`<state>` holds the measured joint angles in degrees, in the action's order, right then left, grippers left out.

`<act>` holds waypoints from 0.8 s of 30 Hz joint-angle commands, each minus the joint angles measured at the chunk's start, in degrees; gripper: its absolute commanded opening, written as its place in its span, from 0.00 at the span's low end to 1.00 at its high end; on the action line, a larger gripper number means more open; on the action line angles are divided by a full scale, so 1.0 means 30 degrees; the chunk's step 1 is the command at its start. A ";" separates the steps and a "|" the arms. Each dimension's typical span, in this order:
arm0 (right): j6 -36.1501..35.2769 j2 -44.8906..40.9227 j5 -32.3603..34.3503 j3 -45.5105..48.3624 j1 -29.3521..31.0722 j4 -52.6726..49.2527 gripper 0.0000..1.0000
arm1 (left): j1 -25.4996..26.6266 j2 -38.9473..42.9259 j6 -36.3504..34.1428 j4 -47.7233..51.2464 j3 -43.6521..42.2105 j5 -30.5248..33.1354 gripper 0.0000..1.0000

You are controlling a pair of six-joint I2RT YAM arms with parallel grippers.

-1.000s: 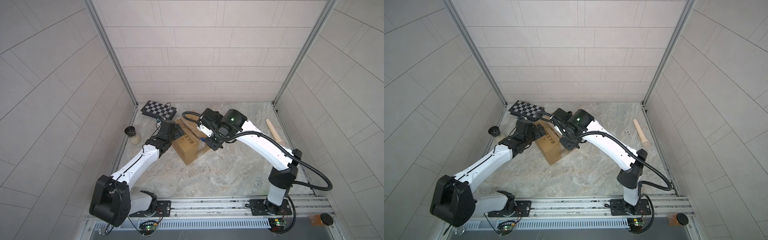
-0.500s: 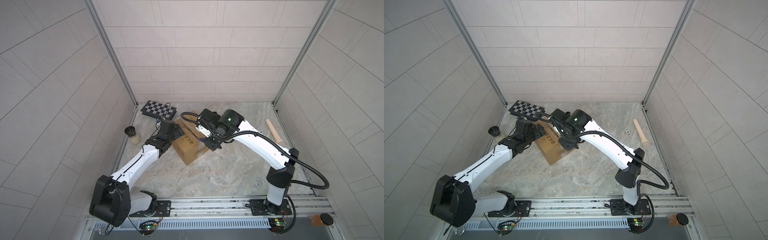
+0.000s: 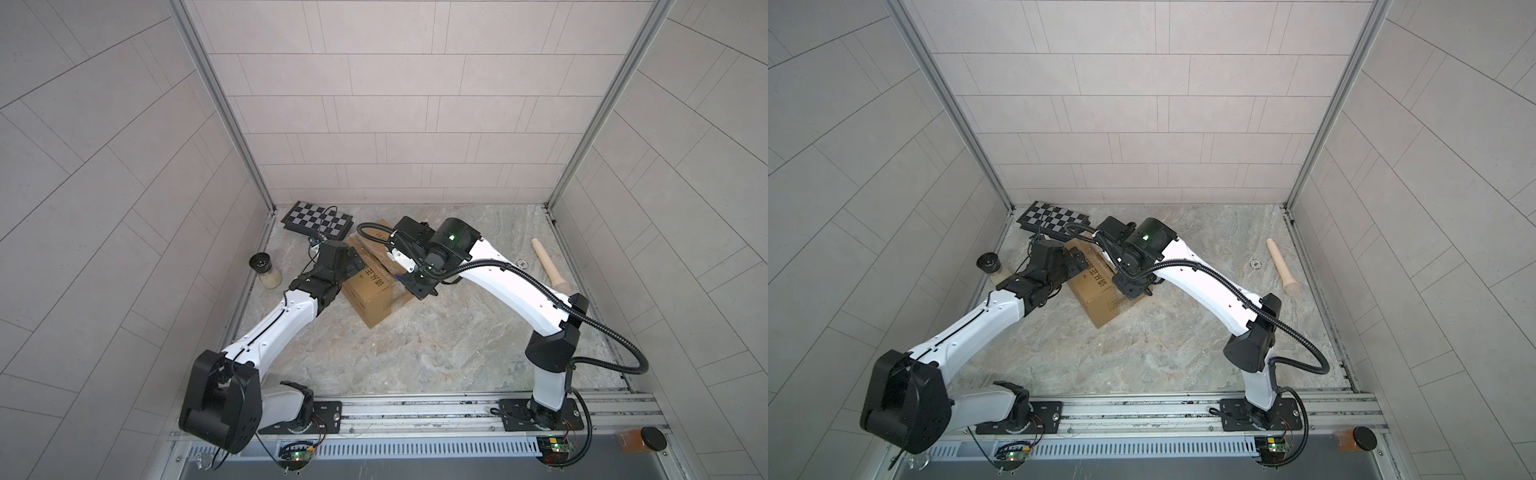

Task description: Unpack the express box

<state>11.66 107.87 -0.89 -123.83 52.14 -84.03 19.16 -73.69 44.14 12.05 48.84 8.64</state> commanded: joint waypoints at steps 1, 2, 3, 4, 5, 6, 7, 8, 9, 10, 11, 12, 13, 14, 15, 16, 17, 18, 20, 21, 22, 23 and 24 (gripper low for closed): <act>-0.0026 -0.1198 0.0354 0.0990 0.0191 -0.1548 0.00 | 0.0093 -0.1375 -0.0811 0.4361 -0.1338 -0.0113 0.99; 0.0051 -0.1595 0.0494 0.1282 0.0184 -0.1686 0.00 | 0.0025 -0.1413 -0.0819 0.4361 -0.1364 -0.0131 0.99; 0.0141 -0.1951 0.0526 0.1543 0.0175 -0.1879 0.00 | -0.0029 -0.1451 -0.0826 0.4332 -0.1409 -0.0155 0.99; 0.0204 -0.2181 0.0551 0.1717 0.0180 -0.1963 0.00 | -0.0053 -0.1452 -0.0853 0.4304 -0.1426 -0.0165 0.99; 0.0257 -0.2438 0.0518 0.1873 0.0209 -0.2057 0.00 | -0.0067 -0.1437 -0.0856 0.4302 -0.1455 -0.0157 0.99; 0.0321 -0.2643 0.0507 0.2005 0.0198 -0.2124 0.00 | -0.0087 -0.1417 -0.0884 0.4326 -0.1456 -0.0128 0.99; 0.0386 -0.2761 0.0457 0.2130 0.0198 -0.2066 0.00 | -0.0115 -0.1401 -0.0885 0.4331 -0.1456 -0.0113 0.99; 0.0482 -0.2891 0.0385 0.2290 0.0201 -0.1955 0.00 | -0.0116 -0.1385 -0.0885 0.4332 -0.1456 -0.0099 0.99; 0.0506 -0.2984 0.0285 0.2437 0.0230 -0.1813 0.00 | -0.0116 -0.1391 -0.0857 0.4332 -0.1419 -0.0098 0.99; 0.0568 -0.3024 0.0169 0.2536 0.0228 -0.1652 0.00 | -0.0111 -0.1393 -0.0856 0.4332 -0.1398 -0.0127 0.99; 0.0619 -0.3032 0.0092 0.2682 0.0256 -0.1471 0.00 | -0.0116 -0.1393 -0.0817 0.4332 -0.1397 -0.0155 0.99; 0.0679 -0.3023 0.0034 0.2757 0.0301 -0.1310 0.00 | -0.0112 -0.1393 -0.0822 0.4360 -0.1383 -0.0158 0.99; 0.0714 -0.2994 0.0060 0.2877 0.0323 -0.1152 0.00 | -0.0118 -0.1357 -0.0827 0.4357 -0.1346 -0.0158 0.99; 0.0700 -0.2935 0.0090 0.2994 0.0331 -0.0937 0.00 | -0.0116 -0.1333 -0.0823 0.4361 -0.1338 -0.0184 0.99; 0.0720 -0.2848 0.0116 0.3117 0.0320 -0.0620 0.00 | -0.0115 -0.1291 -0.0827 0.4361 -0.1338 -0.0214 0.99; 0.0713 -0.2734 0.0145 0.3202 0.0331 -0.0367 0.00 | -0.0109 -0.1255 -0.0816 0.4361 -0.1313 -0.0274 0.99; 0.0729 -0.2565 0.0149 0.3245 0.0318 -0.0047 0.00 | -0.0116 -0.1245 -0.0822 0.4339 -0.1309 -0.0358 0.99; 0.0715 -0.2395 0.0120 0.3223 0.0326 0.0266 0.00 | -0.0098 -0.1174 -0.0803 0.4290 -0.1293 -0.0496 0.99; 0.0634 -0.1786 0.0118 0.2977 0.0317 0.0881 0.00 | -0.0123 -0.0907 -0.0837 0.4095 -0.1254 -0.0907 0.99; 0.0598 -0.1541 0.0141 0.2782 0.0319 0.1081 0.00 | -0.0116 -0.0664 -0.0884 0.3950 -0.1229 -0.1210 0.99; 0.0553 -0.1207 0.0214 0.2534 0.0287 0.1237 0.00 | -0.0115 -0.0258 -0.0936 0.3720 -0.1265 -0.1489 0.99; 0.0460 -0.0892 0.0291 0.2261 0.0258 0.1345 0.00 | -0.0116 0.0221 -0.0966 0.3489 -0.1280 -0.1708 0.99; 0.0310 -0.0660 0.0295 0.2007 0.0232 0.1382 0.00 | -0.0116 0.0650 -0.1102 0.3304 -0.1272 -0.1922 1.00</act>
<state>13.37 102.69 0.03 -116.53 52.62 -79.94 18.94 -72.40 43.88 11.05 48.27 5.34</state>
